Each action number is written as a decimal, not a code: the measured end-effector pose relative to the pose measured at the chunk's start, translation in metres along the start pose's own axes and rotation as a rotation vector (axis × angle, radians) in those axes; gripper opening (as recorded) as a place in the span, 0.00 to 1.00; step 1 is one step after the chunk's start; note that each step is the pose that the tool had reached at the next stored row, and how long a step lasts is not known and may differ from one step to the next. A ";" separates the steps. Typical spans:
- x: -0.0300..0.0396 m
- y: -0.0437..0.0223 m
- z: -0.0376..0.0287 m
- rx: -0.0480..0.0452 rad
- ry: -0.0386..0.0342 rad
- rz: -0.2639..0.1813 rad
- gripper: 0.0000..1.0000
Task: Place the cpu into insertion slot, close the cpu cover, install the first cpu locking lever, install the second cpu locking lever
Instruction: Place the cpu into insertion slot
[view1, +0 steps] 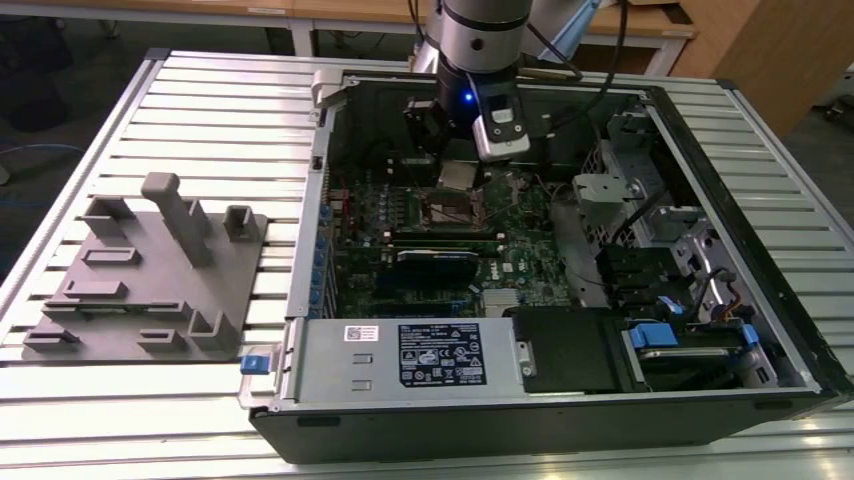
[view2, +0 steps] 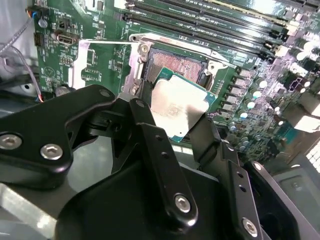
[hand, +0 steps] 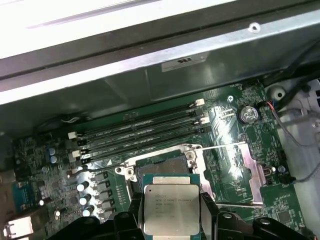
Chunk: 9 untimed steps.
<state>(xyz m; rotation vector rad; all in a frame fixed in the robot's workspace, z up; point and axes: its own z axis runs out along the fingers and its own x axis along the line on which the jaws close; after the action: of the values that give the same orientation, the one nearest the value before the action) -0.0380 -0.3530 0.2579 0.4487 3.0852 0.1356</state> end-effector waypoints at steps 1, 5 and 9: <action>0.0000 0.0000 0.0000 0.0002 -0.0010 0.011 0.54; 0.0000 0.0000 0.0000 0.0003 -0.0016 0.018 0.54; 0.0000 0.0000 0.0000 0.0003 -0.0019 0.021 0.54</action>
<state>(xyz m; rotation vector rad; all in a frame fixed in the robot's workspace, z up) -0.0380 -0.3530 0.2579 0.4818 3.0793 0.1351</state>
